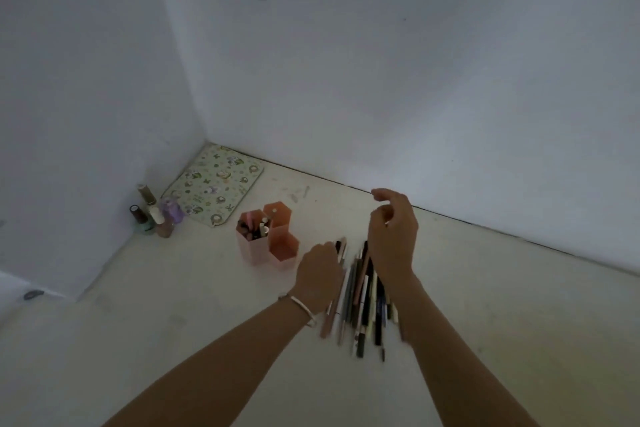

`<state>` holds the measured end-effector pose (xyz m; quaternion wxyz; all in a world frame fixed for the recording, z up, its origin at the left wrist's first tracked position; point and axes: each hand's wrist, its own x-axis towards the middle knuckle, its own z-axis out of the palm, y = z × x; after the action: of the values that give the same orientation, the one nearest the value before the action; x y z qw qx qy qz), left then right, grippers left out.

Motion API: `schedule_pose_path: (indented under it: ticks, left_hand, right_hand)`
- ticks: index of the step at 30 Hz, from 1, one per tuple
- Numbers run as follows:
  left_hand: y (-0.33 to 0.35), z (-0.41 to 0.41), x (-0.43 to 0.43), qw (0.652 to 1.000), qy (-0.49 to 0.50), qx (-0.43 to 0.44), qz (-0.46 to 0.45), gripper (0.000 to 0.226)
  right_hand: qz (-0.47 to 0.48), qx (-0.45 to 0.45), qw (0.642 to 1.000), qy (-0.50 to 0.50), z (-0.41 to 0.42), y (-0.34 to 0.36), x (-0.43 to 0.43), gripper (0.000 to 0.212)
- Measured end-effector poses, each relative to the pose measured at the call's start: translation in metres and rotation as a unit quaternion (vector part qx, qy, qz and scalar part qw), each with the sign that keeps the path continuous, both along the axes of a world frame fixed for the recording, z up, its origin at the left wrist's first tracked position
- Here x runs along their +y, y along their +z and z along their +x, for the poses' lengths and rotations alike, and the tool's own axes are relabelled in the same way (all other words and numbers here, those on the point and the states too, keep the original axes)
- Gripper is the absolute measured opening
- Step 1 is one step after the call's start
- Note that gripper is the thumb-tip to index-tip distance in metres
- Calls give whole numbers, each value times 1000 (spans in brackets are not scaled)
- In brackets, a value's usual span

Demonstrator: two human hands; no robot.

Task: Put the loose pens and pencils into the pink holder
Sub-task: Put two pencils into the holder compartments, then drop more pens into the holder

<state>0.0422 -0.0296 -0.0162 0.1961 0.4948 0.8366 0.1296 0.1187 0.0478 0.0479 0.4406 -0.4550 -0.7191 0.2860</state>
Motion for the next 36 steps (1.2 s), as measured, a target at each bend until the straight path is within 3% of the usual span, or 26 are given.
schedule_pose_path:
  ticks: [3, 10, 13, 16, 20, 26, 28, 32, 36]
  left_hand:
    - [-20, 10, 6, 998, 21, -26, -54, 29]
    - [-32, 12, 15, 987, 112, -96, -65, 39]
    - [-26, 9, 15, 979, 139, -149, -15, 24]
    - [1, 5, 17, 959, 174, -181, 129, 10]
    - [48, -11, 16, 910, 180, -214, 307, 19]
    - [72, -38, 9, 885, 164, -237, 365, 76]
    - [72, -45, 7, 884, 167, -231, 370, 84]
    - [79, -62, 5, 877, 187, -229, 379, 83]
    - [91, -78, 3, 853, 220, -276, 385, 79]
  right_hand:
    - [-20, -19, 1000, 7, 26, -15, 2, 35]
    - [-40, -47, 998, 4, 51, -32, 7, 32]
    - [-57, -58, 997, 6, 43, -36, 10, 32]
    - [-95, -132, 986, 29, 23, -39, 20, 29]
    - [-81, -391, 915, 58, -10, -57, 36, 21]
    - [-84, -553, 826, 68, -33, -92, 32, 26]
    - [-93, -540, 833, 74, -34, -99, 31, 21]
    - [-120, -430, 892, 73, -35, -89, 46, 32]
    - [-132, -421, 891, 105, -41, -79, 53, 34]
